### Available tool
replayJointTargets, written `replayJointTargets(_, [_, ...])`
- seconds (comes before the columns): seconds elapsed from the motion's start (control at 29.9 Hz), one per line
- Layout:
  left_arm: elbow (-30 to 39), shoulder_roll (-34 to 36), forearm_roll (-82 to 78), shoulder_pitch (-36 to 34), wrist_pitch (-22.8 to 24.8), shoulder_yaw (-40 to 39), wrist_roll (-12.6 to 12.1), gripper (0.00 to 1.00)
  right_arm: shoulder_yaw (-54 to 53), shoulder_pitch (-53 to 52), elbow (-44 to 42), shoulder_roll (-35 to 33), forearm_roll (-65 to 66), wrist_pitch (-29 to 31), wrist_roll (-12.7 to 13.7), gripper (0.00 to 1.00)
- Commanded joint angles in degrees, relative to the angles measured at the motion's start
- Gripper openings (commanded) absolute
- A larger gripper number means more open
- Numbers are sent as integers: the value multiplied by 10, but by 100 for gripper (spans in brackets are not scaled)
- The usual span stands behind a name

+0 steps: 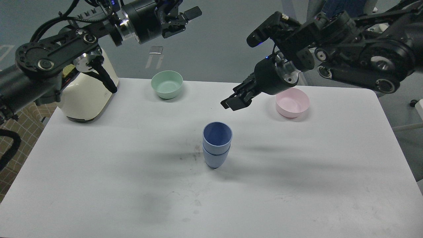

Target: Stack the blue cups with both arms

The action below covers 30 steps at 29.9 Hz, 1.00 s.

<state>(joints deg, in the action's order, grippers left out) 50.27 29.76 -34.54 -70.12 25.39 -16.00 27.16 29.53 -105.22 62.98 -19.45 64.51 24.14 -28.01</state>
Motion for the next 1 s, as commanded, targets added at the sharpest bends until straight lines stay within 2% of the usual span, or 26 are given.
replayJointTargets(0.0, [-24,3,6,5,-1,-9,4,98,-42,20,-2,-73,-51,-2,0,100])
replayJointTargets(0.07, [-36,2,8,16,-2,-17,4,98,-57,32,-4,-100,-71,-10,0,100])
replayJointTargets(0.2, [-58,-5,11,51,-18,-53,3,98,-130,105,-14,-174,-164,-80,0,100])
replayJointTargets(0.23, [-59,-9,11,63,-30,-63,4,98,-161,139,-17,-180,-183,-112,0,100])
replayJointTargets(0.27, [-59,-9,11,63,-30,-63,4,98,-162,139,-17,-180,-183,-112,0,100])
replayJointTargets(0.33, [-59,-15,15,91,-55,-85,4,98,-234,208,-19,-182,-199,-186,0,100])
replayJointTargets(0.37, [-59,-18,18,101,-60,-92,5,98,-255,228,-21,-177,-201,-204,0,100])
replayJointTargets(0.43, [-62,-41,45,134,-63,-130,4,98,-353,304,-34,-168,-208,-243,0,100])
replayJointTargets(0.47, [-62,-41,45,134,-63,-130,4,98,-353,304,-34,-168,-208,-243,0,100])
replayJointTargets(0.6, [-95,-76,95,181,-58,-198,-3,98,-516,429,-97,-95,-295,-242,0,100])
replayJointTargets(0.74, [-118,-102,101,185,-56,-204,-10,98,-597,462,-166,-38,-326,-233,0,100])
replayJointTargets(0.8, [-133,-116,102,190,-59,-205,-15,98,-653,486,-202,-18,-328,-195,0,100])
replayJointTargets(0.97, [-150,-138,102,193,-58,-205,-15,98,-757,539,-226,17,-358,-118,0,100])
